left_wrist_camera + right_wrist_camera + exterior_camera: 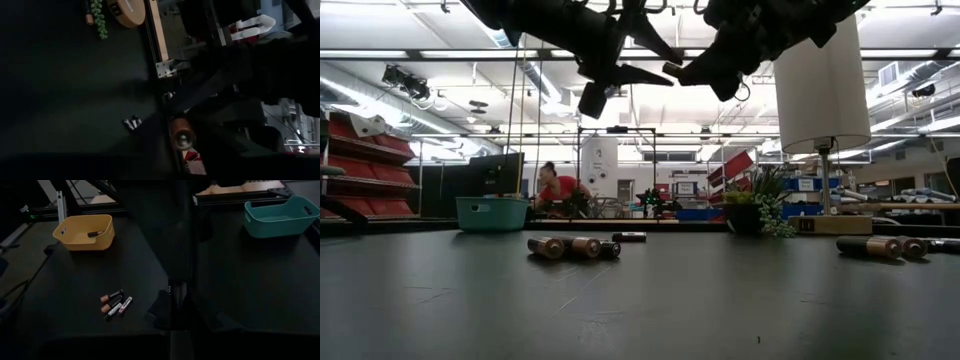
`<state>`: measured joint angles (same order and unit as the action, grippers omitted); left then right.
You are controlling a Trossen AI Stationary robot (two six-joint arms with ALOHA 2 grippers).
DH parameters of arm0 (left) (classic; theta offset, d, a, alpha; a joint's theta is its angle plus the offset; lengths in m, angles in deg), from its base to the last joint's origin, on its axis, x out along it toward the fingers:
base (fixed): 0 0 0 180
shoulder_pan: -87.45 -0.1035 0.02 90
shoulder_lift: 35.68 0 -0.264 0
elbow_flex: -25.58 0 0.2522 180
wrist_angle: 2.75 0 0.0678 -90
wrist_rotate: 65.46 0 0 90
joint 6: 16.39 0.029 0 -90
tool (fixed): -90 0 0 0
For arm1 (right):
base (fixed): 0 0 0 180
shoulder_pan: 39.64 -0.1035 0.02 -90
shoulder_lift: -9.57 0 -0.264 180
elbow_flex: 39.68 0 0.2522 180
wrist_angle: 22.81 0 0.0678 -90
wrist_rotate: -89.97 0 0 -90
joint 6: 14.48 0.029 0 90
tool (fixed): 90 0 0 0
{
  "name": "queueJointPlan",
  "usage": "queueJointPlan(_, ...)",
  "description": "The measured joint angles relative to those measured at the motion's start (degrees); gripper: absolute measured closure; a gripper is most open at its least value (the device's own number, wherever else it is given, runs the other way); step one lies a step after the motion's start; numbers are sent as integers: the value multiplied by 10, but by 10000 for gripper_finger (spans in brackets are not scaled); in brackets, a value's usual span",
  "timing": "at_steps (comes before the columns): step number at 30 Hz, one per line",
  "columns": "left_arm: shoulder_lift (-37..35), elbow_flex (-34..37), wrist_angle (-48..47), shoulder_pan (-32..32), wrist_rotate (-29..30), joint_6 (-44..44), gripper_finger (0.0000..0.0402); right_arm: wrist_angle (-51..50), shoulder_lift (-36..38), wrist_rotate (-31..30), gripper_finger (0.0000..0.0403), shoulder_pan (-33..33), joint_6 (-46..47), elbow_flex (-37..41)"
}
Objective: Sort batteries
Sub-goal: Put the black battery into the yellow bin
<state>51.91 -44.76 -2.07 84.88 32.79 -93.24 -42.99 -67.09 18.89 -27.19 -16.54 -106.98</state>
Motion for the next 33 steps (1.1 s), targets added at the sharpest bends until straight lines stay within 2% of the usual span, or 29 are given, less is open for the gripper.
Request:
queueJointPlan(4, 1, 0, 1, 0, 12, 17, 339, 2, -1, -1, 373, 0, -3, 0)
queueJointPlan(9, 1, 0, 7, 0, 20, 31, 338, 4, -1, -6, 364, 0, -6, 0)
queueJointPlan(13, 1, 0, 5, -1, 24, 33, 338, 11, 0, -40, 308, 0, -5, 0)
queueJointPlan(19, 1, 0, 2, 1, 19, 33, 338, -1, 0, -37, 226, 5, 6, 0)
queueJointPlan(22, 0, 0, -4, 4, -15, 33, 338, -18, 0, -13, 198, 5, 11, 0)
queueJointPlan(25, -14, 0, -49, 11, -70, 33, 338, -30, 3, 16, 179, 7, 29, 0)
queueJointPlan(29, -52, 0, -158, 31, -141, 34, 338, -36, 14, 71, 169, 26, 46, 0)
queueJointPlan(33, -84, 0, -257, 52, -239, 26, 338, -43, 14, 78, 172, 48, 48, 0)
